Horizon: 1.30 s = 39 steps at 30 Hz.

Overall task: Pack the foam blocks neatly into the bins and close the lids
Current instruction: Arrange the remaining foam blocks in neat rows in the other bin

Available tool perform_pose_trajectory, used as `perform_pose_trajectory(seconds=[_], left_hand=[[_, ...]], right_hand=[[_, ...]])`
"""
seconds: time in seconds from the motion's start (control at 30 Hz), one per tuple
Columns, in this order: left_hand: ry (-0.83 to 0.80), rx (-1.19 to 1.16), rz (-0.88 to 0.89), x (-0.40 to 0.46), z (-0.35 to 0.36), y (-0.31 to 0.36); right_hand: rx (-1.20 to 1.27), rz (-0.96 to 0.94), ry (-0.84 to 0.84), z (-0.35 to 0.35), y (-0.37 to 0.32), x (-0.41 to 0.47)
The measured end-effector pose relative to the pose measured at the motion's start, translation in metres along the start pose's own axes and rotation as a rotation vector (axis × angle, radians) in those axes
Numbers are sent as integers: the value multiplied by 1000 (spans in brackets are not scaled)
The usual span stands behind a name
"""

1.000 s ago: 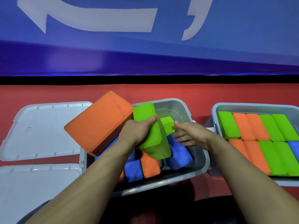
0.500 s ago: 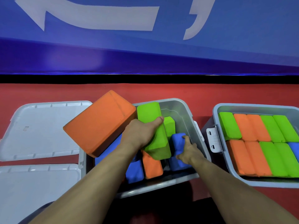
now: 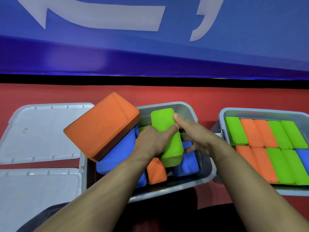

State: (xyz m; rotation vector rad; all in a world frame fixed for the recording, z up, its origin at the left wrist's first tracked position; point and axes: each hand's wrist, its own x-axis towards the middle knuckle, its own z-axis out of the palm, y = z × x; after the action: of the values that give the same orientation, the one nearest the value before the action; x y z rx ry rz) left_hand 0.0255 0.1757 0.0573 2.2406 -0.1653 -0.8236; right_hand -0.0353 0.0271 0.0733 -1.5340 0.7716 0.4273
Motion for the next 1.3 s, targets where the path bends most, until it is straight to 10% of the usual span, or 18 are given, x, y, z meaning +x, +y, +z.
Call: perform_pose_trajectory(seconds=[0.5, 0.8, 1.3], left_hand=[[-295, -314, -301, 3, 5, -15], [-96, 418, 62, 17, -12, -28], [-33, 516, 97, 21, -32, -32]], right_hand=[[-299, 95, -28, 8, 30, 24], [-277, 197, 18, 23, 73, 65], [-374, 183, 139, 53, 154, 120]])
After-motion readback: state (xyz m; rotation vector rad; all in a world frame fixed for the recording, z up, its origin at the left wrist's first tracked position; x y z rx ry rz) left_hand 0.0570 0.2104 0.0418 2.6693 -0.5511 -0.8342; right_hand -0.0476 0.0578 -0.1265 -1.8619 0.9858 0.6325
